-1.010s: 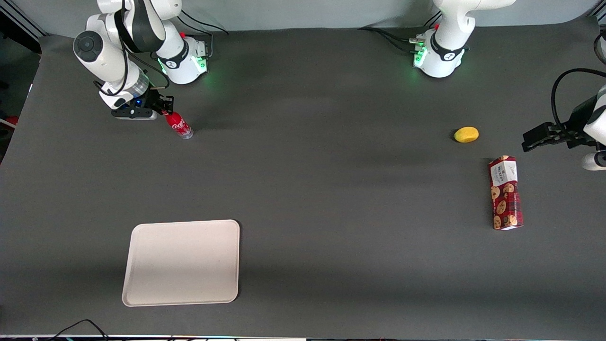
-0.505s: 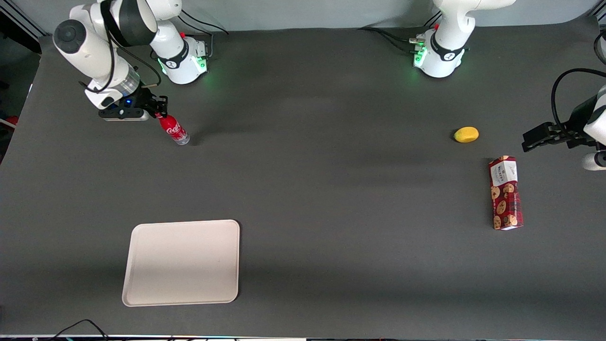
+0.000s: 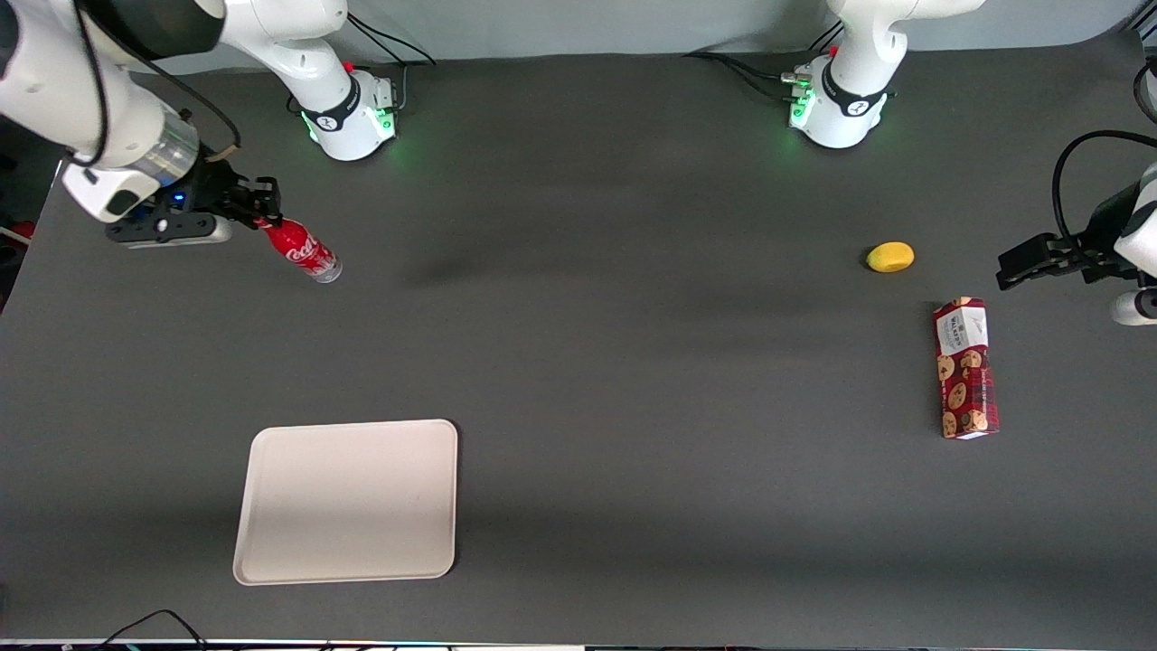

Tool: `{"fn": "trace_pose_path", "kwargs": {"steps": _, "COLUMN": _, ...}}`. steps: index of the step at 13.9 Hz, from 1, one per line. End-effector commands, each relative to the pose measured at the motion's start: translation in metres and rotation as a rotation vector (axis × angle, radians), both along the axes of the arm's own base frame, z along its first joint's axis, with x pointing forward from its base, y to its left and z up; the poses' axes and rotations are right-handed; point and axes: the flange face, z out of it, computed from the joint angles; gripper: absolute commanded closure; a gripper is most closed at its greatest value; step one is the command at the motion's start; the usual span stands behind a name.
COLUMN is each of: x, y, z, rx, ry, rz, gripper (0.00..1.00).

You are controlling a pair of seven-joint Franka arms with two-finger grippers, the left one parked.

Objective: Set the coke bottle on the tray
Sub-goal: 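Lift the bottle and carry it with the right gripper over the white tray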

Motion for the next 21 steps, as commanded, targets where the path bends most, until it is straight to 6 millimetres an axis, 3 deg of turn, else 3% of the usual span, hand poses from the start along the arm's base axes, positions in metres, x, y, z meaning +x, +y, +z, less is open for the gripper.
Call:
{"fn": "trace_pose_path", "kwargs": {"steps": 1, "x": 0.057, "y": -0.004, "z": 0.034, "rx": -0.018, "ry": 0.002, "rz": 0.079, "gripper": 1.0}}
{"fn": "trace_pose_path", "kwargs": {"steps": 4, "x": 0.1, "y": -0.016, "z": 0.049, "rx": -0.052, "ry": -0.059, "rz": 0.213, "gripper": 1.0}}
{"fn": "trace_pose_path", "kwargs": {"steps": 6, "x": 0.132, "y": -0.027, "z": 0.039, "rx": -0.073, "ry": -0.066, "rz": 0.296, "gripper": 1.0}}
{"fn": "trace_pose_path", "kwargs": {"steps": 7, "x": 0.149, "y": -0.042, "z": 0.028, "rx": -0.072, "ry": -0.06, "rz": 0.327, "gripper": 1.0}}
{"fn": "trace_pose_path", "kwargs": {"steps": 9, "x": 0.184, "y": -0.071, "z": -0.003, "rx": -0.07, "ry": -0.043, "rz": 0.402, "gripper": 1.0}}
{"fn": "trace_pose_path", "kwargs": {"steps": 14, "x": 0.248, "y": -0.094, "z": -0.111, "rx": -0.093, "ry": -0.075, "rz": 0.512, "gripper": 1.0}}
{"fn": "trace_pose_path", "kwargs": {"steps": 19, "x": 0.274, "y": -0.107, "z": -0.191, "rx": -0.097, "ry": -0.106, "rz": 0.545, "gripper": 1.0}}
{"fn": "trace_pose_path", "kwargs": {"steps": 21, "x": 0.277, "y": -0.108, "z": -0.201, "rx": -0.072, "ry": -0.124, "rz": 0.531, "gripper": 1.0}}
